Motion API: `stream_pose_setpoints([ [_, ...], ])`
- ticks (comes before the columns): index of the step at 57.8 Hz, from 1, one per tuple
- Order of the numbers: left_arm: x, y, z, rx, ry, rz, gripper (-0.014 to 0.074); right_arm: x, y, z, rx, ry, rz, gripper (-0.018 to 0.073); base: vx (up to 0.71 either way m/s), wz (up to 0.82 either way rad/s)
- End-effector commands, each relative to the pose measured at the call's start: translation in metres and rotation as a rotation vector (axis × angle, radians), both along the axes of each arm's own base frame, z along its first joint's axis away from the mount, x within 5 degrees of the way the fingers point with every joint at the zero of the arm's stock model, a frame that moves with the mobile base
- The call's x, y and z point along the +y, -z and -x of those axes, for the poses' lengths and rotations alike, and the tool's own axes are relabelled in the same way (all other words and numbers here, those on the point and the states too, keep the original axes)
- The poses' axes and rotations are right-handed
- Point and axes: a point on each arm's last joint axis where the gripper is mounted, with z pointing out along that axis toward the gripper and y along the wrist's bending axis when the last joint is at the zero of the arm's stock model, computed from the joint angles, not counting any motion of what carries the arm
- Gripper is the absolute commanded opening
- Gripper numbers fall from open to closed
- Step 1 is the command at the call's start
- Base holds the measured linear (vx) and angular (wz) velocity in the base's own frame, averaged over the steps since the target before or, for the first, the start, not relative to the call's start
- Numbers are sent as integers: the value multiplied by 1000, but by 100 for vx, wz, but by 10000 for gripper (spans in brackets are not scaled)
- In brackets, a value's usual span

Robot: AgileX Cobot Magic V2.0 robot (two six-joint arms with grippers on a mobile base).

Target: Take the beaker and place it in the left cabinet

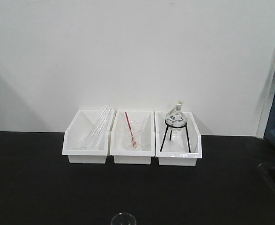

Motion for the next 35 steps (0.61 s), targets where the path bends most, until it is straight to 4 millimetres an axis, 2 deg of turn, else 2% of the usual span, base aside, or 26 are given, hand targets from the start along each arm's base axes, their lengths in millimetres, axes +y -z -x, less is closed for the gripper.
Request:
stream_pose_setpoints([
  [1,0,-2,1,-76,4,15,1,1,-16,3,-187,-8,-13,-9,0,0],
  [12,0,-2,1,-76,4,15,1,1,-33,8,-384,-25,-45,-9,0,0],
  [16,0,-2,1,-76,4,15,1,1,-36,10,-413,-36,-117,-8,0,0],
  [23,0,-2,1,-76,4,15,1,-1,-47,12,-405,-53,-271,-4,0,0],
  [35,0,-2,1,-76,4,15,1,-1,-73,7,-286,-38,-260,-1,0,0],
])
